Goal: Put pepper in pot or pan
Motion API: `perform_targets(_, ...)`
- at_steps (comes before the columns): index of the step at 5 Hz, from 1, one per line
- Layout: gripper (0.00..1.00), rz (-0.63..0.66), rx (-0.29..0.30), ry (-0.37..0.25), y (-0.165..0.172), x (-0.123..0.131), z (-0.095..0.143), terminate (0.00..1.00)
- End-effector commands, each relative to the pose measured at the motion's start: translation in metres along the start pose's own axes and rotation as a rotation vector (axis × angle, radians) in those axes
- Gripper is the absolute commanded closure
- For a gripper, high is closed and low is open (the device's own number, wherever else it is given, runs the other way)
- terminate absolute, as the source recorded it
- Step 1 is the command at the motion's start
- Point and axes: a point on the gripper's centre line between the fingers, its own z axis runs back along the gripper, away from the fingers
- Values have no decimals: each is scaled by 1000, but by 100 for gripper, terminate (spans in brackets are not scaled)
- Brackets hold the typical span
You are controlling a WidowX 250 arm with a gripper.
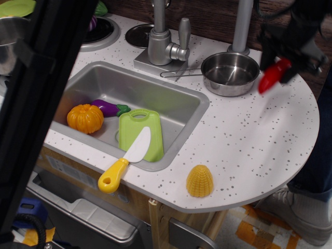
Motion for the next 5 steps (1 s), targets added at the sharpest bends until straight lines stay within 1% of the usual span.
perform_targets(1, 100, -61, 26, -73, 51, 4, 26, 0)
perform_targets(2, 100, -97, 76, -110, 69, -2, 15, 0)
perform_targets(3, 0, -127, 92, -143, 83, -9, 0, 0)
perform_targets(4, 0, -142, 68, -197, 89, -6, -12, 0)
perform_targets(5, 0, -142, 68, -197, 89, -6, -12, 0)
